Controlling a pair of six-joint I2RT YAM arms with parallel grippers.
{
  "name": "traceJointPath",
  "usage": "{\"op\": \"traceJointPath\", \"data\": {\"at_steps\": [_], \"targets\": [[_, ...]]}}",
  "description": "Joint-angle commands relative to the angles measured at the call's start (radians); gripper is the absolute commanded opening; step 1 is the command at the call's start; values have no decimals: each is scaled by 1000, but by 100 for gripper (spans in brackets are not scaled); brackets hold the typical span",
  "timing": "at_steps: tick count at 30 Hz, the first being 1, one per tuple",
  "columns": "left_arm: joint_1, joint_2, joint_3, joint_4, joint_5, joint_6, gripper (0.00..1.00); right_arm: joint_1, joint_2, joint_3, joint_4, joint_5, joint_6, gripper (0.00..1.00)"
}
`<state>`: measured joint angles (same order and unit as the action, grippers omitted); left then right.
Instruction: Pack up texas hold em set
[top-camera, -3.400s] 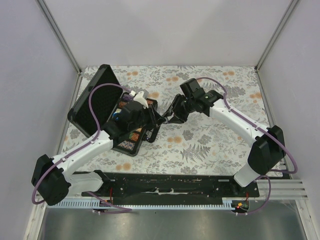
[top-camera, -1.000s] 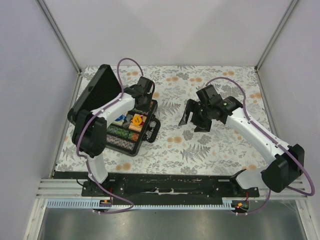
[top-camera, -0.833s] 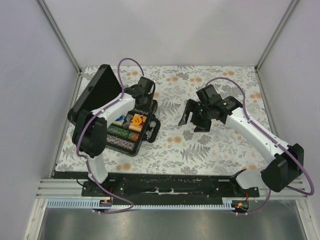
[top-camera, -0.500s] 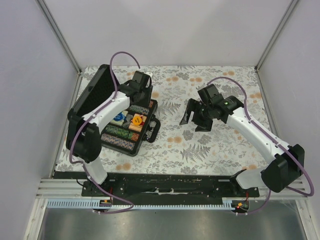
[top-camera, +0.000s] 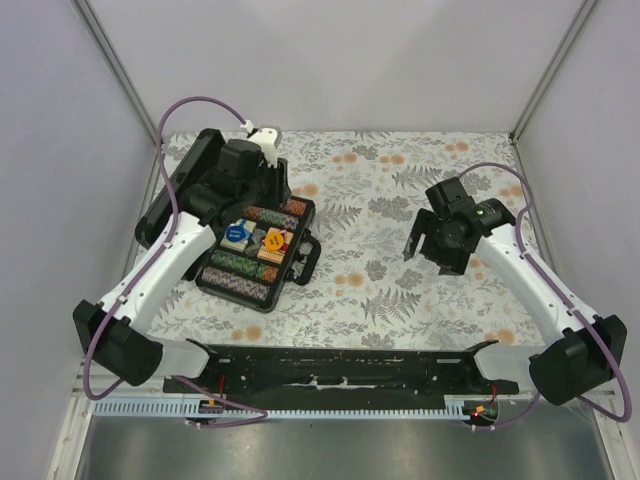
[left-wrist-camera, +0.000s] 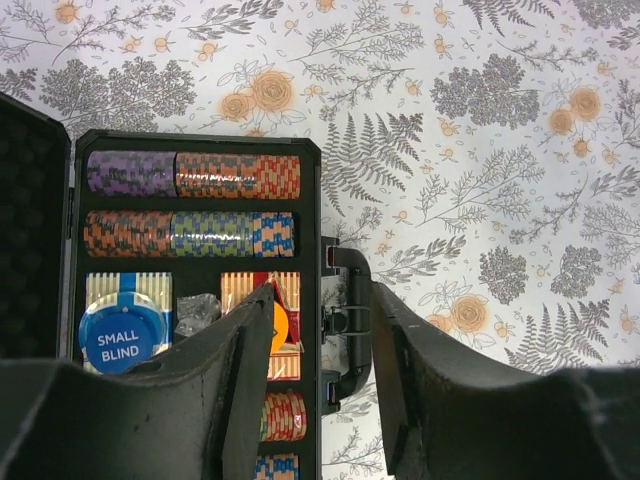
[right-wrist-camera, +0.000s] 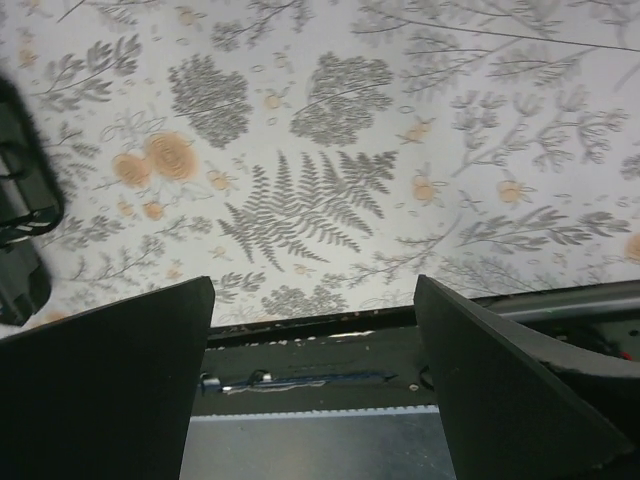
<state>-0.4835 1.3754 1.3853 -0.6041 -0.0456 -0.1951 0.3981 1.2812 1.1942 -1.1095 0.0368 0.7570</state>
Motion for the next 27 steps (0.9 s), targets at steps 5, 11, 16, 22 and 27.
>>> {"op": "traceJointPath", "data": {"at_steps": [5,11,16,22,27], "targets": [[3,-56,3,-65,-62,13,57,-84,-69,-33,-121,161,2,90],[3,-22,176,-161,-197,100,71,-99,-49,-22,-102,144,-2,96],[3,-16,290,-207,-310,158,82,-107,-48,-34,-61,141,-31,98],[3,-7,395,-282,-431,189,89,-107,-36,-47,-15,100,-68,98],[26,5,489,-342,-507,183,91,-105,-45,-77,26,71,-87,98]]}}
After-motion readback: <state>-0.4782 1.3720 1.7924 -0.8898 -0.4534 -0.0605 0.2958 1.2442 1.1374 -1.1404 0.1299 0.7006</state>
